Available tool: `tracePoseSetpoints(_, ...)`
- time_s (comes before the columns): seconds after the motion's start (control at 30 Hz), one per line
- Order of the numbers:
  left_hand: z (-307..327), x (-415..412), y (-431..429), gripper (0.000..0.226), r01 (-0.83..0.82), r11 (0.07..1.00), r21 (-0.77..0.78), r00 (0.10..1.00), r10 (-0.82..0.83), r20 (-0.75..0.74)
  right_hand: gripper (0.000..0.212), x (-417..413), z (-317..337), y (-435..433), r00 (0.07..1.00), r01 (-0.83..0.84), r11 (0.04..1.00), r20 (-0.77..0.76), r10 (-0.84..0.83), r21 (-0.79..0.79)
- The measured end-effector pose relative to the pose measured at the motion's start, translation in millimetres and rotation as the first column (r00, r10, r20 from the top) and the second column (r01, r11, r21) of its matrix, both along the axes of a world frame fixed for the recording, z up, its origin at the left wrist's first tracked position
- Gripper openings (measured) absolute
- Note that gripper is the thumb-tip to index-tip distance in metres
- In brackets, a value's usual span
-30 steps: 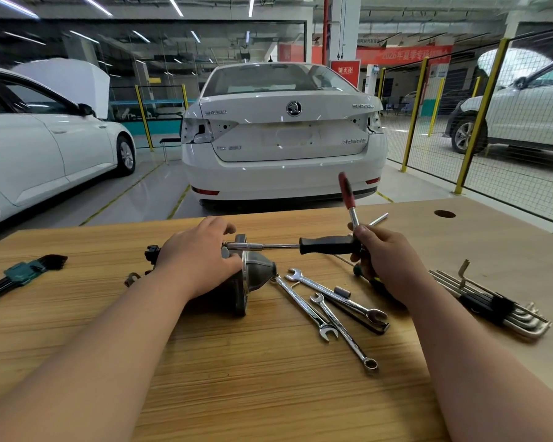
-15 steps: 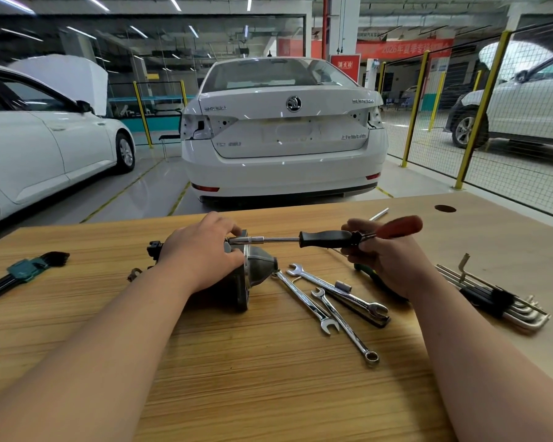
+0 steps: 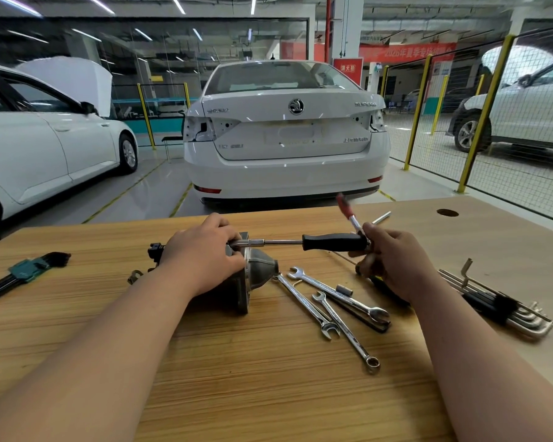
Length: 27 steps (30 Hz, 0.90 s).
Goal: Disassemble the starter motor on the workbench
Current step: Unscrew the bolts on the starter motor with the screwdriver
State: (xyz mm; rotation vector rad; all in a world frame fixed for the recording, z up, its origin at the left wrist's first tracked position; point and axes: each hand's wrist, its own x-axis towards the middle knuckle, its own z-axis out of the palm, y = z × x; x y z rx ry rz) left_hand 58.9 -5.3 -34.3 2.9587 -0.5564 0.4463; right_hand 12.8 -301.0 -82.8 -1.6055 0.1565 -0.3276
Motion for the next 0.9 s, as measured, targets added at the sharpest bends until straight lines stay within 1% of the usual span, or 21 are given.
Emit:
tracePoseSetpoints(0.07,-1,0,1,0.029,-0.002,1.0,0.001,1.0,0.002,0.004,0.045,0,3,5,0.994,0.072,0.987,-0.068,-0.083,-0.146)
tracePoseSetpoints(0.13,-2,-1,1,0.028,-0.004,1.0,-0.001,1.0,0.004,0.008,0.051,2,4,8,0.983,0.099,0.971,-0.128,-0.129,-0.216)
tracePoseSetpoints(0.17,-2,-1,1,0.028,-0.001,1.0,-0.003,1.0,0.001,0.009,0.051,2,5,10,0.979,0.101,0.974,-0.153,-0.133,-0.201)
tracePoseSetpoints(0.2,-2,-1,1,0.027,0.001,1.0,-0.006,1.0,-0.001,0.009,0.049,3,6,12,0.977,0.095,0.984,-0.175,-0.122,-0.154)
tracePoseSetpoints(0.3,-3,-1,1,0.025,-0.008,1.0,-0.011,1.0,0.008,0.017,0.039,2,8,15,0.979,0.03,0.999,-0.2,-0.027,0.01)
tracePoseSetpoints(0.4,-5,-3,-1,0.025,-0.029,0.999,-0.032,0.998,0.031,0.062,0.032,-2,9,10,0.988,-0.092,0.992,-0.119,0.102,0.09)
tracePoseSetpoints(0.5,-4,-4,-3,0.023,-0.051,0.998,-0.029,0.996,0.053,0.076,0.026,-7,10,5,0.982,-0.172,0.981,-0.068,0.178,0.094)
tracePoseSetpoints(0.6,-4,-3,-2,0.018,-0.047,0.999,-0.014,0.995,0.048,0.082,0.021,-9,9,8,0.982,-0.183,0.978,-0.027,0.186,0.097)
tracePoseSetpoints(0.67,-5,-4,-2,0.011,-0.043,0.998,-0.045,0.993,0.048,0.108,0.024,-9,7,13,0.985,-0.174,0.976,0.007,0.174,0.13)
tracePoseSetpoints(0.73,-7,-4,-2,0.011,-0.044,0.996,-0.073,0.988,0.054,0.143,0.028,-9,5,19,0.988,-0.152,0.976,0.029,0.149,0.155)
tracePoseSetpoints(0.83,-9,-4,-2,0.014,-0.045,0.996,-0.08,0.981,0.059,0.187,0.028,-7,2,23,0.991,-0.129,0.971,0.053,0.121,0.2)
tracePoseSetpoints(0.9,-11,-4,-2,0.015,-0.041,0.996,-0.085,0.976,0.059,0.212,0.025,-8,1,22,0.993,-0.115,0.978,0.057,0.107,0.176)
